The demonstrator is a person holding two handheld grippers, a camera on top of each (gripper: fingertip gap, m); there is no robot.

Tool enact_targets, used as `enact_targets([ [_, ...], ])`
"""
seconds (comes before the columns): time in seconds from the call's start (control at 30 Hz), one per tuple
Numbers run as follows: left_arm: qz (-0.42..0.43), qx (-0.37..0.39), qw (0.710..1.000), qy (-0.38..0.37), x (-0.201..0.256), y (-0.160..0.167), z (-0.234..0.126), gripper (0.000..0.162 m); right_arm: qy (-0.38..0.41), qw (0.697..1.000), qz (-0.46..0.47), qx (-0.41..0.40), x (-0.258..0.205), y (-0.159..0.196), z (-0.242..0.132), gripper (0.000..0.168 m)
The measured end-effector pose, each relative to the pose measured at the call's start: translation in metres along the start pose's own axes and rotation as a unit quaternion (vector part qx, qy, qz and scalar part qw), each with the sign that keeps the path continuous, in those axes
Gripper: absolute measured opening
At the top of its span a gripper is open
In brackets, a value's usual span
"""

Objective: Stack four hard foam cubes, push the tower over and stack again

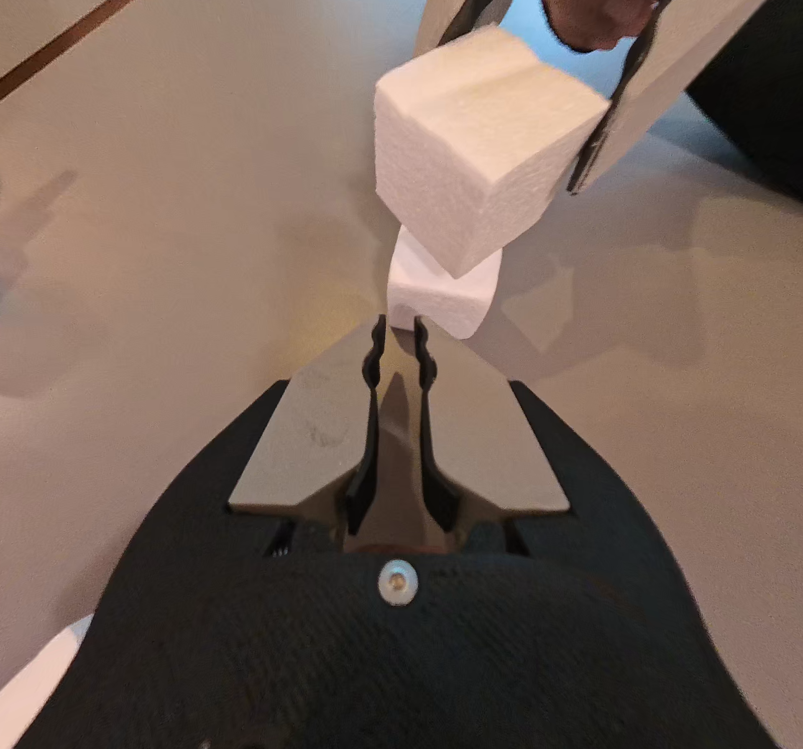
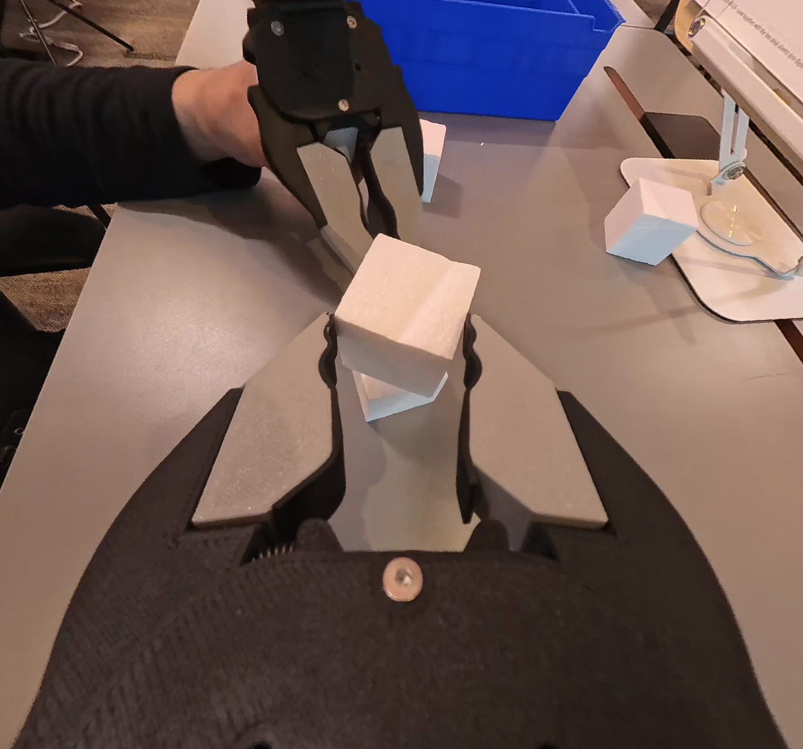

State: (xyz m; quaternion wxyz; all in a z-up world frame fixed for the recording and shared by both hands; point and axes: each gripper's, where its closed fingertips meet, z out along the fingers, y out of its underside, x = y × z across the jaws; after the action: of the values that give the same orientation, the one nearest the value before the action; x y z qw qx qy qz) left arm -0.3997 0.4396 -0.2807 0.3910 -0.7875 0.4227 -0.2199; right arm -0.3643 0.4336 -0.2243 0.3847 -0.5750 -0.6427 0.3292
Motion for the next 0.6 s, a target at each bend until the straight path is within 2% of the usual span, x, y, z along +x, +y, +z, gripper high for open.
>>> enact_targets([
  [0.33,0.012,0.111,0.988,0.102,0.031,-0.036,-0.026,0.034,-0.018,0.998,-0.007,0.052,-0.004,-0.013,-0.009,0.056],
  [0.5,0.042,0.120,0.989,0.074,0.032,-0.041,-0.024,0.048,-0.035,0.997,-0.014,0.060,-0.012,-0.017,-0.009,0.056],
  [0.6,0.049,0.131,0.988,0.072,0.035,-0.045,-0.025,0.050,-0.039,0.997,-0.017,0.058,-0.015,-0.017,-0.006,0.056],
])
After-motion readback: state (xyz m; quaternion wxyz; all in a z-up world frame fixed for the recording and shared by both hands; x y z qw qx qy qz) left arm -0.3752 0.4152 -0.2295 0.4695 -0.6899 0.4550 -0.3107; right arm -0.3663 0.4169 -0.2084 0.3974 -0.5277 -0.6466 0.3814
